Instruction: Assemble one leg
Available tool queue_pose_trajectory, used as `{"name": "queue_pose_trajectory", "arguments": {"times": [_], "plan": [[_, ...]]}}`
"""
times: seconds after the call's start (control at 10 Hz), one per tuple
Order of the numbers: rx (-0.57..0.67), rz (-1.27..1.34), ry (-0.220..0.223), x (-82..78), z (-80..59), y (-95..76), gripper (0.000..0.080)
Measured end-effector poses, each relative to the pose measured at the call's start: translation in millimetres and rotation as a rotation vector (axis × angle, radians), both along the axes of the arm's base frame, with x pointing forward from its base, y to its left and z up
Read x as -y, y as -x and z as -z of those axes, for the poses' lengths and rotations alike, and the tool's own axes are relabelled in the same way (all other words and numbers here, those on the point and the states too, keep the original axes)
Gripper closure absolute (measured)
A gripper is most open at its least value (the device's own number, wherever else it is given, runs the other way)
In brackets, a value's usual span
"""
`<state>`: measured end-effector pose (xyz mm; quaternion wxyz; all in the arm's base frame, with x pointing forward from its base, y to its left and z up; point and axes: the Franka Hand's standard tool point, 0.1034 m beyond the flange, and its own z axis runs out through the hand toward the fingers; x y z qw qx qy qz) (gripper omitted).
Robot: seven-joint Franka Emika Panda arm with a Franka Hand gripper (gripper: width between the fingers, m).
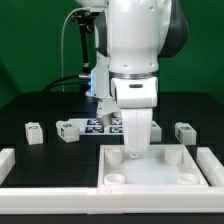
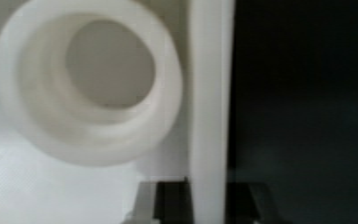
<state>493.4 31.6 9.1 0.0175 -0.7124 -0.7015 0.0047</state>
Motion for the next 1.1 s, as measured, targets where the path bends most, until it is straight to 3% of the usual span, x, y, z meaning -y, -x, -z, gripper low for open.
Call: {"name": "queue_pose_trajectory", "arguments": {"times": [0.4,0.5,0.6,0.7,0.8,0.9,1.1], "plan": [[-0.002,0.001,0.000,-0.8,0.1,0.3,0.0741],[-0.002,0.001,0.001,-0.6,0.2,0.3,0.0560],[-0.002,0.001,0.001,-0.5,0.2,0.4,0.0560],[-0.002,0.002,0.001,-0.3,0.2,0.4,0.0377],[-0.002,0.002,0.001,-0.2,0.2,0.4,0.0245],[-0.002,0.002,0.001,-0.1,0.2,0.4,0.0169],[-0.002,0.002,0.001,0.1,0.2,0.4,0.0155]]}}
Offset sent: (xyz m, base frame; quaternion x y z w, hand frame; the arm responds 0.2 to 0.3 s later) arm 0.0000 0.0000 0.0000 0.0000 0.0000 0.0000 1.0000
